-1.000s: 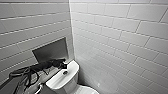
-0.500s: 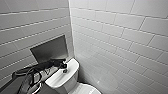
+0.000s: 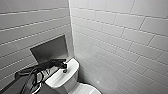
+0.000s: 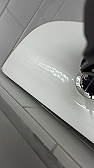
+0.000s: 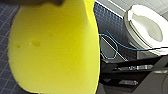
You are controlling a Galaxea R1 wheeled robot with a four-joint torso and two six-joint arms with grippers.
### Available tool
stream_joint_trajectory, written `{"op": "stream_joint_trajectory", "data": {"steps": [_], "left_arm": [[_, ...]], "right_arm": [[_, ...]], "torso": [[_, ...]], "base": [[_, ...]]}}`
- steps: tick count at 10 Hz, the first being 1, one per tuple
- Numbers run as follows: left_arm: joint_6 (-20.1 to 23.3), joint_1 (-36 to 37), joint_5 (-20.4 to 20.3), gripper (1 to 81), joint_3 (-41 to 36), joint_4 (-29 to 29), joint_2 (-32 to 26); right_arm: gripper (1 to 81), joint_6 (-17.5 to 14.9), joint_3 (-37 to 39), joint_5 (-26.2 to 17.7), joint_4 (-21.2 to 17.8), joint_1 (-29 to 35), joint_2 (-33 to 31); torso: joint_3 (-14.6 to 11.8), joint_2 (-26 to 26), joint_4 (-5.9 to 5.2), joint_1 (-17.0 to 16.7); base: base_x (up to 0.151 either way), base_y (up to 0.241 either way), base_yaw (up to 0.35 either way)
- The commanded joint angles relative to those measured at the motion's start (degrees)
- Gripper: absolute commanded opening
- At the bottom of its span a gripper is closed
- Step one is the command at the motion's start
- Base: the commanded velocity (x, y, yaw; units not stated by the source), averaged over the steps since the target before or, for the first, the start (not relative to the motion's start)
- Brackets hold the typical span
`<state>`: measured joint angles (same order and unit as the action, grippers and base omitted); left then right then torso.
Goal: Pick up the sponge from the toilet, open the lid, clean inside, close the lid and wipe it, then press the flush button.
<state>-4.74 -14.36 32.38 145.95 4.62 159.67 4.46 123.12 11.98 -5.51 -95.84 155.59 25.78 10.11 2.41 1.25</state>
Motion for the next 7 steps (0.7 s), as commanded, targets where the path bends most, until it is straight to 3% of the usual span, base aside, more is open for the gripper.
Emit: {"op": "stream_joint_trajectory", "data": {"steps": [1,7], "left_arm": [[0.26,9.13,1.02,1.0,2.85,-2.33,1.09],[0.35,6.5,-0.9,1.0,6.63,-3.13,3.99]], "right_arm": [[1.0,-0.24,-1.23,-4.42,0.59,-1.24,-0.87],[1.0,-0.24,-1.06,-4.42,1.73,-1.86,-1.13]], "torso": [[0.0,0.0,0.0,0.0],[0.0,0.0,0.0,0.0]], "base": [[0.0,0.0,0.0],[0.0,0.0,0.0]]}}
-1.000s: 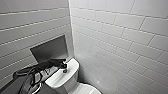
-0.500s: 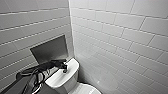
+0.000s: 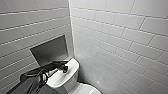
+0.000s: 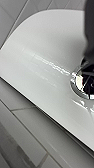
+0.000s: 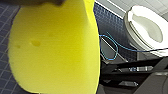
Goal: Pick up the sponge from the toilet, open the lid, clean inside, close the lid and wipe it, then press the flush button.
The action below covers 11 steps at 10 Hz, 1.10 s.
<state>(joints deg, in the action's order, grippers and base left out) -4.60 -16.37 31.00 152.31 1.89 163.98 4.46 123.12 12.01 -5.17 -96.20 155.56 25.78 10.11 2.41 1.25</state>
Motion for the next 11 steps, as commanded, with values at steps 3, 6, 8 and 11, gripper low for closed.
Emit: {"op": "stream_joint_trajectory", "data": {"steps": [3,6,8,11], "left_arm": [[0.2,6.04,-1.91,1.0,0.62,-0.48,0.04],[0.03,3.33,-3.3,1.0,4.74,-3.81,2.32],[0.03,2.7,-4.11,1.0,6.34,-4.97,3.9],[0.03,2.88,-3.93,1.0,6.34,-4.97,4.17]], "right_arm": [[1.0,-0.24,-1.23,-4.44,2.0,-1.86,-1.37],[1.0,-0.24,-1.5,-4.36,2.53,-1.77,-1.11],[1.0,-0.24,-1.5,-4.36,2.53,-1.77,-1.11],[1.0,-0.24,-1.5,-4.36,2.53,-1.59,-1.11]], "torso": [[0.0,0.0,0.0,0.0],[0.0,0.0,0.0,0.0],[0.0,0.0,0.0,0.0],[0.0,0.0,0.0,-0.02]], "base": [[0.0,0.0,0.0],[0.0,0.0,0.0],[0.0,0.0,0.0],[0.0,0.0,0.0]]}}
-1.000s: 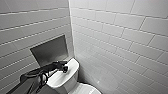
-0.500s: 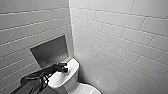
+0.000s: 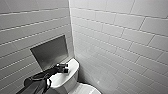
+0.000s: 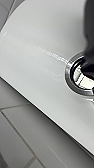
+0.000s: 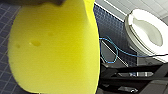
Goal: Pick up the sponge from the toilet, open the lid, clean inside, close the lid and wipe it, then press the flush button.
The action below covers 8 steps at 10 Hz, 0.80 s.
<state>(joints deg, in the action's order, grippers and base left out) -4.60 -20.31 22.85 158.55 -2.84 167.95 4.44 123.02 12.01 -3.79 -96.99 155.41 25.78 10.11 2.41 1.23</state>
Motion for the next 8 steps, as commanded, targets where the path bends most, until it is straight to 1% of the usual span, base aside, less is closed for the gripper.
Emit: {"op": "stream_joint_trajectory", "data": {"steps": [1,4,6,7,8], "left_arm": [[0.03,7.07,4.31,1.0,0.09,-0.06,0.02],[-0.06,11.29,7.82,1.0,-0.17,0.9,-0.77],[-0.06,14.37,10.64,1.0,-0.26,3.19,-1.03],[0.03,15.34,11.26,1.0,-0.6,5.02,-1.64],[0.11,16.13,12.83,1.0,-2.53,6.53,-3.05]], "right_arm": [[1.0,-0.22,-1.39,-4.36,1.15,-0.72,-0.86],[1.0,-0.13,-1.56,-4.36,1.15,-0.54,-0.77],[1.0,-0.13,-1.56,-4.1,1.15,-0.71,-0.68],[1.0,-0.13,-1.56,-3.74,1.15,-0.8,-0.68],[1.0,-0.13,-1.56,-3.66,1.15,-0.8,-0.68]], "torso": [[0.0,0.0,0.0,0.0],[0.0,0.0,0.0,0.0],[0.0,0.0,0.0,0.02],[0.0,0.0,0.0,0.02],[0.0,0.0,0.0,0.02]], "base": [[0.0,0.0,0.0],[0.0,0.0,0.0],[0.0,0.0,0.0],[0.0,0.0,0.0],[0.0,0.0,0.0]]}}
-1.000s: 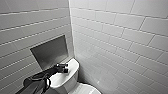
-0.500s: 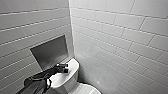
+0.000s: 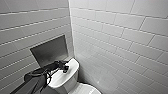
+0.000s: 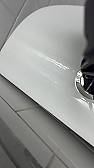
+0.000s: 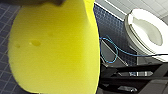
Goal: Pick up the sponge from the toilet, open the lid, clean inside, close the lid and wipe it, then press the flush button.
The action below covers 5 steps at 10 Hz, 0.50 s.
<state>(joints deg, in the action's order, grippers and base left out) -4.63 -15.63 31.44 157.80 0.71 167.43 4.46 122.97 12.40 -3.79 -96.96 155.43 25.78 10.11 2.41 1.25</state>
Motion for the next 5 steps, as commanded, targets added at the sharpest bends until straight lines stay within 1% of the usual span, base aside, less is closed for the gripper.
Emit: {"op": "stream_joint_trajectory", "data": {"steps": [1,2,3,5], "left_arm": [[0.24,11.8,5.21,1.0,-6.41,4.47,-5.15],[0.33,11.8,5.3,1.0,-13.95,6.23,-9.26],[0.24,11.8,4.95,1.0,-23.61,7.46,-14.19],[0.06,11.37,4.68,1.0,-41.61,7.21,-23.31]], "right_arm": [[1.0,-0.16,-1.51,-4.05,1.15,-0.74,-0.63],[1.0,-0.16,-1.68,-4.05,1.15,-0.65,-0.62],[1.0,-0.16,-1.78,-4.05,1.15,-0.56,-0.62],[1.0,-0.24,-1.78,-4.05,1.15,-0.47,-0.62]], "torso": [[0.0,0.0,0.0,0.0],[0.0,0.0,0.02,0.0],[0.0,0.0,0.02,0.0],[0.0,0.0,0.02,0.0]], "base": [[0.0,0.0,0.0],[0.0,0.0,0.0],[0.0,0.0,0.0],[0.0,0.0,0.0]]}}
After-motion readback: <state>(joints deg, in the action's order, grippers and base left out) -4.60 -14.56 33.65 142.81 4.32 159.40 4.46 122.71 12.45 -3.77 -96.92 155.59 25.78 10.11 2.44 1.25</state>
